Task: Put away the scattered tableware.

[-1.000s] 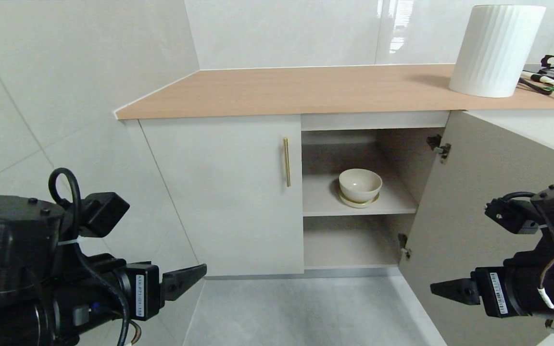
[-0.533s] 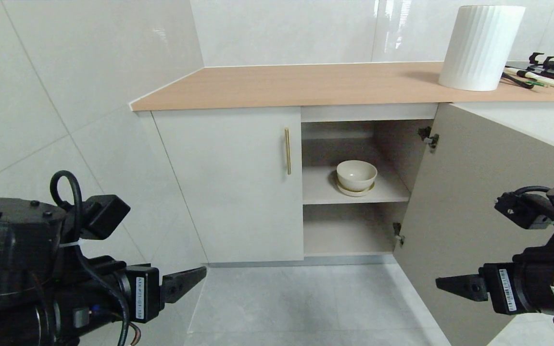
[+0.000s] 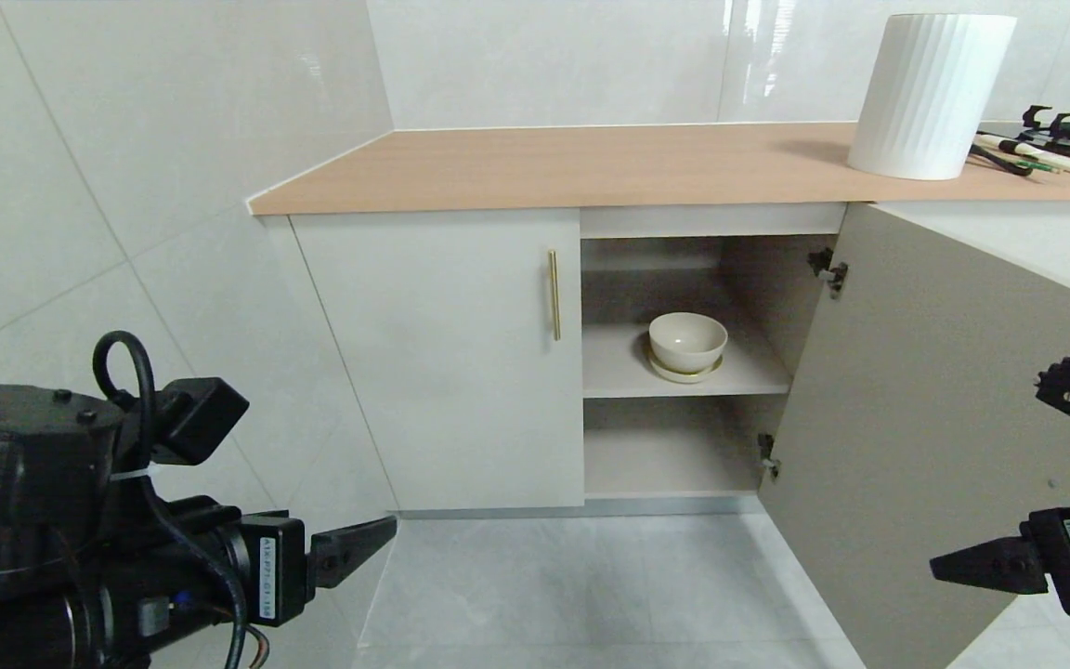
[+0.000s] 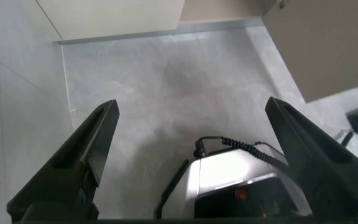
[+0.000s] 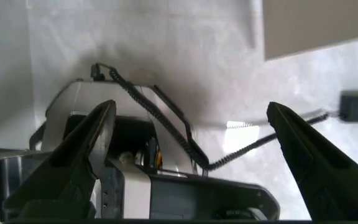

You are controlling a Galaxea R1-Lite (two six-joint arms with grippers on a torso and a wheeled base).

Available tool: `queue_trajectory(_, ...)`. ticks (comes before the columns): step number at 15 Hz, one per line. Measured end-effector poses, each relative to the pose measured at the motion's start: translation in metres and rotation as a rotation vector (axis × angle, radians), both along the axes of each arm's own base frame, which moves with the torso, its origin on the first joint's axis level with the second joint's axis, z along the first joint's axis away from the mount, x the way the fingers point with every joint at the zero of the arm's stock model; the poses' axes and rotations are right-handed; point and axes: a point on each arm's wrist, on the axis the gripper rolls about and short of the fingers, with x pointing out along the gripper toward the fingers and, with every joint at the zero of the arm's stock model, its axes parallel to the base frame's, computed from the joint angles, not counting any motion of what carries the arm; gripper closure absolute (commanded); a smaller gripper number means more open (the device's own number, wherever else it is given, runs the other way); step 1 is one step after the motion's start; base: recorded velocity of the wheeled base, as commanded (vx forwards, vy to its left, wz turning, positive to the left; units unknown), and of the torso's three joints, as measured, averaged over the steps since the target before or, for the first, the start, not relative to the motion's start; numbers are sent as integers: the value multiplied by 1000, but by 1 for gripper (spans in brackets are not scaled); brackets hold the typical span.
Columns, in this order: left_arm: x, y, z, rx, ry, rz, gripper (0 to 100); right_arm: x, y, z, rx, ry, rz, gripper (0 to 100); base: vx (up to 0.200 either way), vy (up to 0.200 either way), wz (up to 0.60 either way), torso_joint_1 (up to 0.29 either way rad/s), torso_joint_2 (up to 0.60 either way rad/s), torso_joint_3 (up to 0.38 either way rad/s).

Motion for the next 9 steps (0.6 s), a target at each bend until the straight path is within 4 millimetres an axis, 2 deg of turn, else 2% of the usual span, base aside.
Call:
queue_trajectory(6, 0, 0, 0, 0, 2, -1, 0, -4, -7, 2, -40, 70, -22, 0, 0, -200, 0, -2, 1, -1)
queue_trajectory(9, 0, 0, -1, 1, 3, -2, 0, 0, -13, 5, -58, 77, -48, 0, 0, -200, 0, 4, 4, 2)
